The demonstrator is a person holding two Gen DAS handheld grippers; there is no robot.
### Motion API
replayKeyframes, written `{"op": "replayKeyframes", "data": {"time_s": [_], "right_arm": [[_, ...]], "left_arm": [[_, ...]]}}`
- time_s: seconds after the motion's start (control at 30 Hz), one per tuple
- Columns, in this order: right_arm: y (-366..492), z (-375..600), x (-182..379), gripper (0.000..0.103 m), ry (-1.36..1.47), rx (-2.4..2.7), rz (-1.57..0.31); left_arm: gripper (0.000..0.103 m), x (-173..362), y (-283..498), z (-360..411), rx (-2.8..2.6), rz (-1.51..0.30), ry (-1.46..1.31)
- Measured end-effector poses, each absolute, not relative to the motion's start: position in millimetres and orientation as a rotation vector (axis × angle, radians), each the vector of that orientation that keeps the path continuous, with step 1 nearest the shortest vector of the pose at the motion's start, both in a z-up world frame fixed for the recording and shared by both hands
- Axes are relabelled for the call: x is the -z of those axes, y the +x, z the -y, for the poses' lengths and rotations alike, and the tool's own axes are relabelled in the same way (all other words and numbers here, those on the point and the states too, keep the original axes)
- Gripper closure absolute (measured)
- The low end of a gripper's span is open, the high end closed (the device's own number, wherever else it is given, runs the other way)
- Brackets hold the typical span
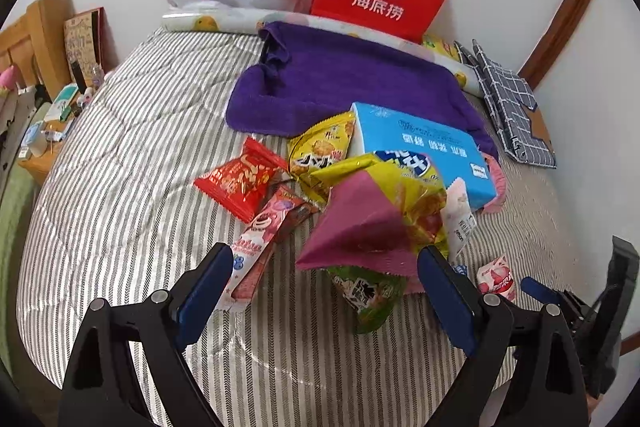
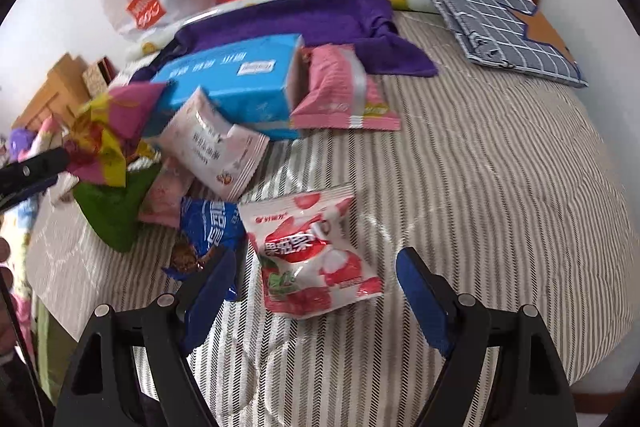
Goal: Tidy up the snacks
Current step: 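Move left tool to yellow-pink chip bag while right tool reaches red-white candy packet, then close left tool on chip bag while right tool closes on candy packet, lift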
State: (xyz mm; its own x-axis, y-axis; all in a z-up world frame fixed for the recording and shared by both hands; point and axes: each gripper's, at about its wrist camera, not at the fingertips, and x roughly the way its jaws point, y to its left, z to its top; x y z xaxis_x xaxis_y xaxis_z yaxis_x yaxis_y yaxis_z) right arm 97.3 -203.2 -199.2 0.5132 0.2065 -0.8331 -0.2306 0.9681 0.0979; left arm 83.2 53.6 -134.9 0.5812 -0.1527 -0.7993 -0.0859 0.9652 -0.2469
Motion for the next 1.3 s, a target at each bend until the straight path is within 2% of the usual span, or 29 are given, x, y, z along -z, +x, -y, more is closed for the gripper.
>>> {"op": "replayKeyframes", "data": {"time_s": [0.17,0.23,0.3,0.4,0.6,0.9,0.93,1.0,1.07,1.3], "right_arm": [[104,197,212,0.023,-0.055,-0.255,-1.002],[103,195,215,0.033,-0.089,-0.22,-0.977],[102,193,213,0.049,-0.108,-0.225,-0.964],[103,194,209,0.055,-0.1,-0.223,-0.95],[108,201,208,0.055,-0.064,-0.205,-0.943],[111,213,202,0.055,-0.053,-0.174,-0.945],[111,215,202,0.055,-0.047,-0.169,-0.946],[111,218,201,0.055,-0.039,-0.166,-0.947],[111,218,200,0.055,-0.037,-0.159,-0.947],[106,217,183,0.057,-0.023,-0.161,-0.906]], "left_arm": [[0.01,127,77,-59,0.033,-0.919,-0.258],[0.01,127,75,-62,0.023,-0.913,-0.253],[0.01,128,73,-65,0.025,-0.915,-0.262],[0.01,126,73,-68,0.043,-0.908,-0.276],[0.01,118,83,-57,0.084,-0.883,-0.255],[0.01,129,119,-34,0.098,-0.944,-0.234],[0.012,132,122,-31,0.102,-0.954,-0.232],[0.024,137,128,-26,0.102,-0.982,-0.227],[0.031,140,131,-23,0.126,-1.001,-0.25],[0.033,134,123,-19,0.128,-0.996,-0.214]]}}
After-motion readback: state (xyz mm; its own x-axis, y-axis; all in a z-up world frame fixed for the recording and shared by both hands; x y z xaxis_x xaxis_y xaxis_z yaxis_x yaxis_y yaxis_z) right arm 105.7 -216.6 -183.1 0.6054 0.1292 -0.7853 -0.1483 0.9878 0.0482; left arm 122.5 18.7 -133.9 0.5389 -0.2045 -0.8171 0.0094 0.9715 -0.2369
